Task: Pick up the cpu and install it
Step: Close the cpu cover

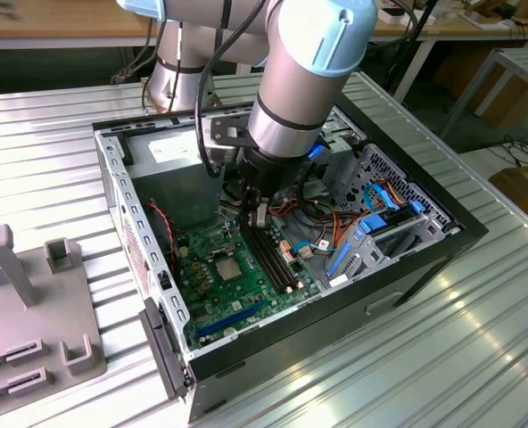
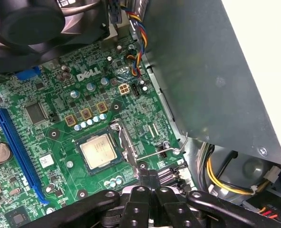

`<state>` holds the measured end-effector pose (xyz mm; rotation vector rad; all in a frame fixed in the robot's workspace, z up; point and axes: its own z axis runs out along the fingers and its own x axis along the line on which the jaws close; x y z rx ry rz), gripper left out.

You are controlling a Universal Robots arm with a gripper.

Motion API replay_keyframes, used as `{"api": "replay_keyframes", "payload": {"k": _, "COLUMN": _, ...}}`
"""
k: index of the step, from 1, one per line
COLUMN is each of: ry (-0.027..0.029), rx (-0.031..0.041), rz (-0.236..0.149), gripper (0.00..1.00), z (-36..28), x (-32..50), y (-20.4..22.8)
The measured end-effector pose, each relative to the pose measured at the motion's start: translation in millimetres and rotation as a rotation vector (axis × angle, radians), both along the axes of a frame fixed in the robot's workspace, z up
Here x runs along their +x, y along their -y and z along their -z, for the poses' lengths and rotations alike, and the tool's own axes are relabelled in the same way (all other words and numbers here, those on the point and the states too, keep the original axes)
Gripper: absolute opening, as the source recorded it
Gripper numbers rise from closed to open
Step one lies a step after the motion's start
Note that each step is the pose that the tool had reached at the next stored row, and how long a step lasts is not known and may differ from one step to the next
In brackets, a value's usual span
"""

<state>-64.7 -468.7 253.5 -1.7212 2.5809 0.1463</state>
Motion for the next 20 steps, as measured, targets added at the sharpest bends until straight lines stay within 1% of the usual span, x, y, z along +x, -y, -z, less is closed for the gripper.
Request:
{"api": "replay_keyframes", "payload": {"k": 3, "ry": 0.0000, "rx": 0.0001, "rz": 0.000, "gripper": 0.11, "z": 0.0, "x": -0.1, "y": 1.6}}
{"api": "replay_keyframes", "payload": {"k": 11, "ry": 0.0000, "rx": 0.0000, "rz": 0.000, "gripper": 0.11, "z": 0.0, "x": -0.1, "y": 4.4}}
{"api": "replay_keyframes", "payload": {"k": 20, "ry": 0.0000, "rx": 0.0001, "rz": 0.000, "gripper": 0.11, "z": 0.0, "x": -0.1, "y": 6.7}}
